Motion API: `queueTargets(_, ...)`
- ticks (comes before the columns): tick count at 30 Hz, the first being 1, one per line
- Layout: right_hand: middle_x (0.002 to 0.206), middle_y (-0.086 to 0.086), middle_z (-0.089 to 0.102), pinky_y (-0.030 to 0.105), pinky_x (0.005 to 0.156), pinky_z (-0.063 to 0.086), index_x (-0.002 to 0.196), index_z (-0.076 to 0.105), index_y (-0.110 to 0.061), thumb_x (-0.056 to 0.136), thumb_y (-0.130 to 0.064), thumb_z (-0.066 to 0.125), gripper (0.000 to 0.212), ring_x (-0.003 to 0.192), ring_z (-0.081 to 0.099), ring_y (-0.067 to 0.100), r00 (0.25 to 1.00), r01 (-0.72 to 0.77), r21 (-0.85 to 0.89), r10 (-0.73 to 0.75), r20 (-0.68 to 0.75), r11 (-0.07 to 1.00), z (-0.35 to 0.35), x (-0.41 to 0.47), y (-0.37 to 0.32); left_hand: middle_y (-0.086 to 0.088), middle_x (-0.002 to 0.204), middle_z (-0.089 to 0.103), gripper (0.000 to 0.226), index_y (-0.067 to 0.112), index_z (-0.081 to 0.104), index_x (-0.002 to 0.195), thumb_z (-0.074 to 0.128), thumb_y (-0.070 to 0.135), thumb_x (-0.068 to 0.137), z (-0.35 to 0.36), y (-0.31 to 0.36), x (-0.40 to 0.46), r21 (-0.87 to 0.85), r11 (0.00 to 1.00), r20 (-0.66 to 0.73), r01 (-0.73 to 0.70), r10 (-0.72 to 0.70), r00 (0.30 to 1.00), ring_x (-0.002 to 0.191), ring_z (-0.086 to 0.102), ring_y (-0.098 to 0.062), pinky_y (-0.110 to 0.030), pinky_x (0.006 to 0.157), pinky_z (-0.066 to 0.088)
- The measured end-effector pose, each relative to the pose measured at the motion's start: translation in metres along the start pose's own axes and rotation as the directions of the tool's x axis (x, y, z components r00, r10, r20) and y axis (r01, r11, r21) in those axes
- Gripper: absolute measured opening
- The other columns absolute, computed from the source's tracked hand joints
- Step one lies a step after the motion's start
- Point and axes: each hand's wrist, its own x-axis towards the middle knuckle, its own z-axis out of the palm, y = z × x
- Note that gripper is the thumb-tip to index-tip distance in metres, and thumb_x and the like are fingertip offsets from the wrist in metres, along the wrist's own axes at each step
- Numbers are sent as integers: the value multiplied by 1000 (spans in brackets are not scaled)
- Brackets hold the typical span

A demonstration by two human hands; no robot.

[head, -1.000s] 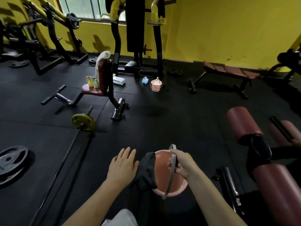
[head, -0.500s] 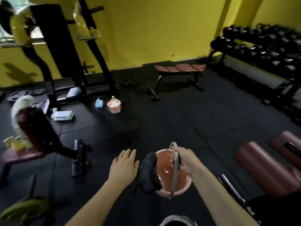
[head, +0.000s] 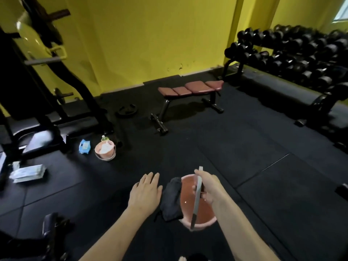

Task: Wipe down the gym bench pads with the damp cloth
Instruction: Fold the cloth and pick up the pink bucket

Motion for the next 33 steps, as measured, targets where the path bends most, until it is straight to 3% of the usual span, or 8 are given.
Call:
queueTargets(5,80,16,67,40,67,60,111,69,1,83,-32,77,44,67,66,28,999,-16,25,17,-37,1000,-5,99,-102,0,171,18,61,25,16,164,28,50,109,-18,36,127,-34,999,18,-12,13,1000,158,16,-19,-39,125,25)
queueTargets(9,78,15,64,39,69,59,104,72,5,91,-28,75,35,66,63,26,997,13,53,-9,-82,999,-19,189,-186,0,171,18,62,26,17,164,29,50,108,-21,74,255,-32,996,36,-88,89,995,158,16,-19,-40,125,25)
queueTargets(13,70,14,67,40,68,58,108,70,3,84,-30,78,42,63,66,28,988,29,81,-17,-150,996,-40,283,-269,-1,170,20,61,26,19,163,30,50,108,-39,125,408,-19,982,25,-189,189,982,157,19,-20,-40,124,26)
queueTargets(20,76,13,66,33,60,54,106,71,1,87,-29,74,36,63,66,26,955,63,135,-21,-295,989,-99,416,-415,-2,169,24,61,24,22,163,31,49,108,-68,253,650,6,921,85,-390,388,918,156,21,-20,-40,123,29)
queueTargets(25,73,9,68,36,68,54,101,74,-4,85,-35,75,35,64,69,25,934,98,203,-20,-358,974,-156,517,-516,-2,169,26,60,22,24,162,31,48,108,-81,344,797,28,873,98,-487,482,871,156,22,-20,-39,121,32)
queueTargets(30,73,9,72,36,68,57,100,75,-7,76,-43,76,43,66,73,25,935,89,174,-22,-354,981,-225,639,-611,-3,167,28,61,21,25,162,32,48,108,-72,438,946,40,871,70,-490,487,871,155,24,-21,-39,121,34)
queueTargets(33,71,9,71,35,66,56,104,72,-5,84,-39,75,39,64,71,24,948,69,146,-19,-317,987,-265,710,-677,-3,168,26,61,22,23,163,29,48,108,-71,492,1024,38,895,85,-445,441,893,156,22,-21,-40,121,32)
